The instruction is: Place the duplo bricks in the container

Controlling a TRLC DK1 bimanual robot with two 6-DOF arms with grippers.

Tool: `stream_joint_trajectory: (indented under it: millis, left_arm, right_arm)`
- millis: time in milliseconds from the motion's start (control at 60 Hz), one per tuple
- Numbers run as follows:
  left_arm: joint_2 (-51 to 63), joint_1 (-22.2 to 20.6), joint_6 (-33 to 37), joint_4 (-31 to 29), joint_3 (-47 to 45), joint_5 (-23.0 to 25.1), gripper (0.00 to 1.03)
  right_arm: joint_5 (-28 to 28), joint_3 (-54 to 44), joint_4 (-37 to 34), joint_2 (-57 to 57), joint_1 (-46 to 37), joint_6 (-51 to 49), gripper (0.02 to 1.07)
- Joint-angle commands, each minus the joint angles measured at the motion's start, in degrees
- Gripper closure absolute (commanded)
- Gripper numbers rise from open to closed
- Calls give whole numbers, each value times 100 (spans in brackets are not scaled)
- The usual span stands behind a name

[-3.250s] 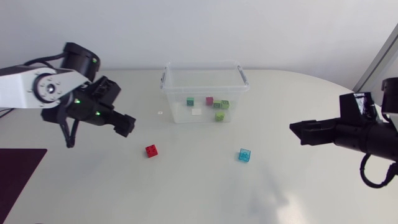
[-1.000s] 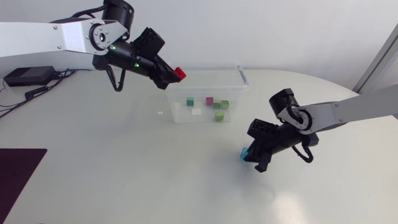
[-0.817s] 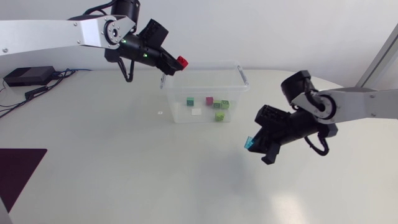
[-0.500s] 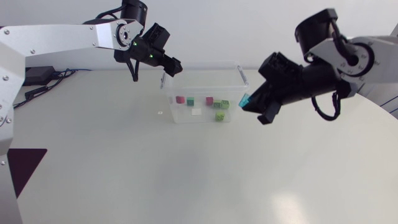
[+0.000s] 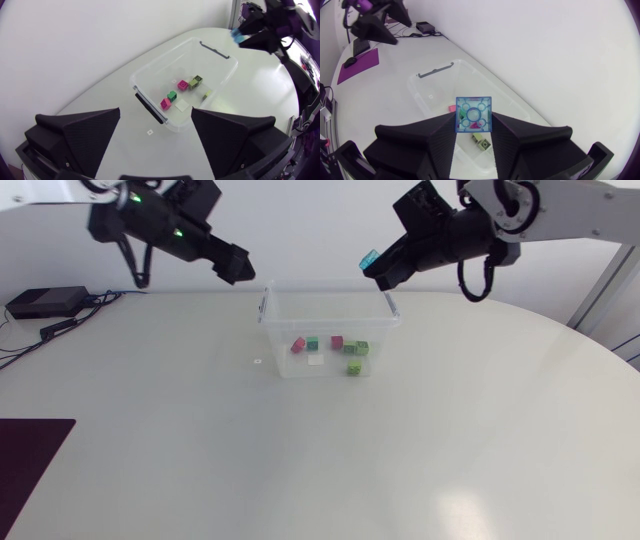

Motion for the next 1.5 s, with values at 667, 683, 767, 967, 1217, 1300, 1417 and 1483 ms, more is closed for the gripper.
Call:
stream_joint_trajectory:
  millis: [667,683,767,967,1217,1300,1417,1483]
  left_arm:
    - [-4129,18,-565,460,-3246,-1131,3]
    - [-4164,18,-565,451,-3281,-1131,3]
    - [-4454,115,-539,451,-3562,-1140,3]
    - [-5306,440,-609,627,-4230,-1140,3]
    - [-6229,862,-459,776,-4933,-1140,4]
    - [-6625,985,-433,855,-5241,-1140,4]
    - [-7020,1038,-433,952,-5610,-1175,4]
    - [-7214,1117,-424,1154,-5909,-1175,4]
  right_arm:
    - [2054,-293,836,68,185,373,6]
    - [2063,-381,845,-37,150,373,6]
    - [2089,-926,871,-670,-52,409,6]
    - [2107,-2411,1495,-2375,-588,514,6]
    - [2080,-4476,2708,-4564,-1194,962,6]
    - [2116,-4863,2524,-5100,-1414,1147,6]
    - [2186,-5346,2524,-5724,-1731,1270,6]
    - [2195,-5619,2515,-6084,-1871,1279,6]
